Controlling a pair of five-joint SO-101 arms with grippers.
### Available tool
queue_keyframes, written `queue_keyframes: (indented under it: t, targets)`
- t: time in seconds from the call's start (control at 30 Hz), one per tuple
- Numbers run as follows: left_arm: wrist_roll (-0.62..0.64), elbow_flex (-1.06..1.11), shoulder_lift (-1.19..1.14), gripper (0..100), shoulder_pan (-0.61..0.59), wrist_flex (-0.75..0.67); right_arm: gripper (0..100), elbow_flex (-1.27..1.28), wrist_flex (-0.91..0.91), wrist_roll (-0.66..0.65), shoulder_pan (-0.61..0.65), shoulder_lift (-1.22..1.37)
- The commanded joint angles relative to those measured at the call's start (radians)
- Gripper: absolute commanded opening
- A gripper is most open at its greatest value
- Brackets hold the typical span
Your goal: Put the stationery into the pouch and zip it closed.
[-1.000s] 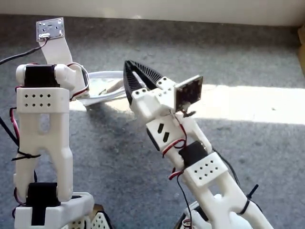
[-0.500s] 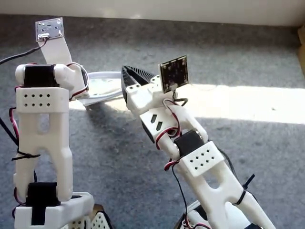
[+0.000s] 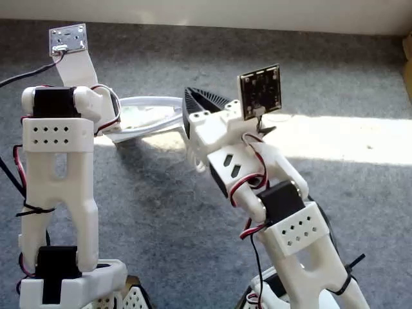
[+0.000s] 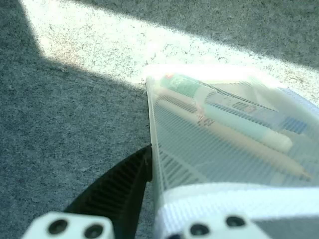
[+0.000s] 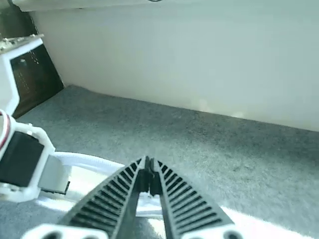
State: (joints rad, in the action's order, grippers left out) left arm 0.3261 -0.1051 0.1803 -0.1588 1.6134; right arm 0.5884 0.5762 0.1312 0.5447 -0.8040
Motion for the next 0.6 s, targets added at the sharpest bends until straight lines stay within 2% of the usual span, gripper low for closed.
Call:
queue_keyframes:
  t: [0.0,0.27,0.57]
  targets:
    - [-0.008,0.004,0.013,1,0.004,-0.015,0.7,-0.062,0.122,0.002,-0.013,-0.041]
    - [-0.008,0.004,0.013,1,0.004,-0.017,0.7,-0.061,0.326,0.000,-0.012,-0.062]
    - [-0.008,0.002,0.007,1,0.005,-0.017,1.5,0.007,0.289,0.006,-0.008,-0.160]
